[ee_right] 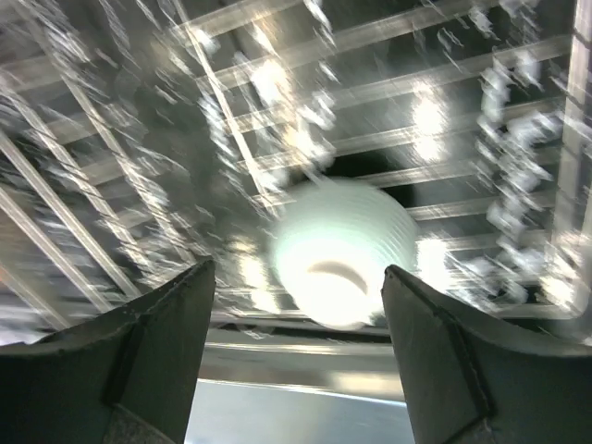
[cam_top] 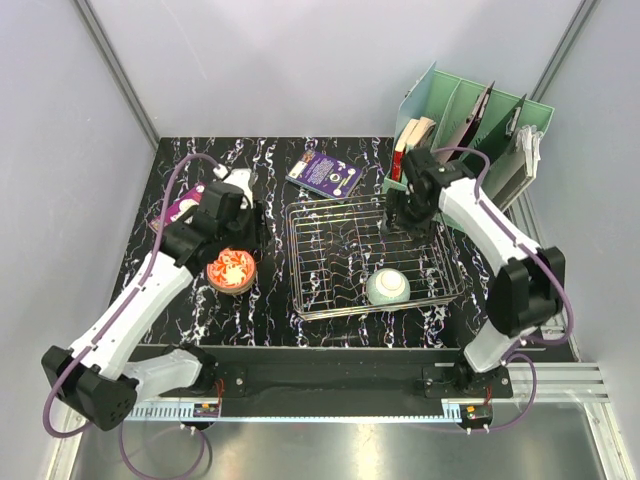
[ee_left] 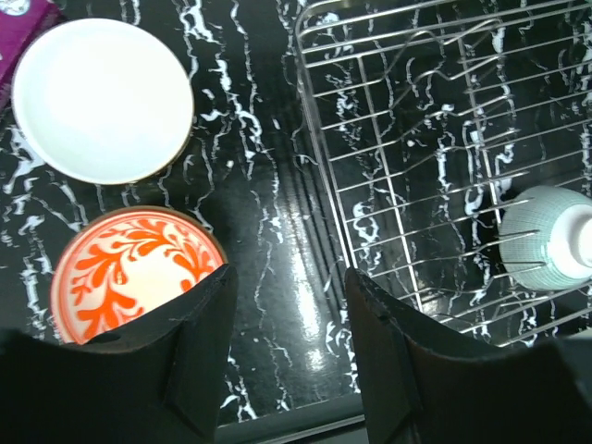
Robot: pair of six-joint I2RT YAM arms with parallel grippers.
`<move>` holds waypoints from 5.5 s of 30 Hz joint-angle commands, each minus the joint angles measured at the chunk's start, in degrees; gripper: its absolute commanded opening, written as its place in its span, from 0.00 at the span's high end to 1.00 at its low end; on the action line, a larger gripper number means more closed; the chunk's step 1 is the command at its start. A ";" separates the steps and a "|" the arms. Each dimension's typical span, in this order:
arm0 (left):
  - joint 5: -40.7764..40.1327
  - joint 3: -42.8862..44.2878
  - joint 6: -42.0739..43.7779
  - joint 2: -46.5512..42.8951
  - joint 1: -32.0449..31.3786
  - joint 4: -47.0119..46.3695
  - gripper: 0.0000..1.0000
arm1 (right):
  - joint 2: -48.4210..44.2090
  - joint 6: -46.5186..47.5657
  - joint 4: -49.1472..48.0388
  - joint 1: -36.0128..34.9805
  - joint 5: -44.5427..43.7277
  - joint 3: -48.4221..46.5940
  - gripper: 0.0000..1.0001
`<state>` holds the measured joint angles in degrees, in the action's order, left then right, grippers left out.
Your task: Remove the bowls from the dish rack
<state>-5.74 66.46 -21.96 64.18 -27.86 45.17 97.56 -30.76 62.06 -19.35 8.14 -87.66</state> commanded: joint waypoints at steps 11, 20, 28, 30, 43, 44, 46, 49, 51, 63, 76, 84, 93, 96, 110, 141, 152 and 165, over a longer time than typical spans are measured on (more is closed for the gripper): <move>5.47 -10.73 -3.09 -15.84 -0.62 -2.10 0.46 | -15.38 -4.56 7.20 -13.60 -16.58 13.03 0.19; 3.45 -10.12 -3.09 -17.25 -0.71 -0.26 0.46 | -9.94 -2.90 0.52 -14.40 -13.59 14.36 0.16; 2.40 -10.91 -4.67 -18.04 -0.80 0.80 0.46 | -6.33 -1.32 -0.63 -14.31 -14.38 13.47 0.15; 2.40 -10.91 -4.67 -18.22 -0.88 0.89 0.46 | -5.19 -1.67 -0.71 -14.39 -14.82 14.44 0.15; 2.57 -12.40 -2.48 -18.92 -0.88 1.33 0.46 | -5.45 -4.13 -4.40 -14.31 -12.01 19.63 0.41; 2.57 -12.49 -2.22 -19.01 -0.88 1.50 0.46 | -5.28 -4.13 -4.41 -14.39 -12.10 19.54 0.46; 2.49 -12.40 -1.69 -19.10 -0.88 1.76 0.46 | -5.36 -4.22 -4.23 -14.40 -11.92 19.19 0.50; 2.49 -12.40 -1.16 -19.10 -0.88 1.94 0.46 | -5.71 -4.83 -3.62 -14.31 -12.27 18.40 0.60; 2.40 -12.23 -0.90 -18.92 -0.80 2.03 0.46 | -5.63 -4.83 -3.44 -14.39 -12.10 17.96 0.73; 2.40 -13.11 -1.34 -19.27 -0.88 1.85 0.46 | -5.53 -3.78 3.50 -14.40 -17.72 9.88 1.00; 7.67 -11.96 -0.46 -17.25 -0.97 -0.25 0.45 | -4.31 -3.16 1.58 -13.08 -19.75 5.30 1.00; 16.88 -12.05 -2.65 -13.48 -0.88 -8.07 0.42 | -4.13 -2.99 -4.05 -8.42 -16.41 5.13 1.00; 26.65 -8.72 -5.20 -1.88 -1.32 -16.86 0.39 | -7.21 -2.20 -5.20 -3.15 -12.28 1.44 1.00; 29.37 -6.09 -5.12 3.57 -1.94 -18.71 0.40 | -7.56 -2.37 -5.28 -2.80 -10.17 -0.05 1.00; 40.01 2.54 -12.48 22.90 -2.38 -36.28 0.39 | -8.52 -4.04 -9.77 -2.35 -1.20 -2.17 1.00; 56.01 -3.00 -30.59 37.94 0.61 -73.97 0.39 | -6.94 -6.06 -16.88 -0.33 9.26 -1.73 1.00; 59.52 -4.40 -41.93 42.51 0.26 -93.11 0.40 | -6.59 -7.55 -18.73 -0.33 11.19 1.70 1.00; 63.48 -2.21 -56.02 47.97 -2.03 -111.09 0.75 | -5.80 -8.35 -20.49 -0.33 11.54 5.21 1.00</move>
<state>53.74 61.63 -77.54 114.85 -27.49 -56.64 91.92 -37.82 45.91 -19.33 17.69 -83.05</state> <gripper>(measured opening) 0.336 0.556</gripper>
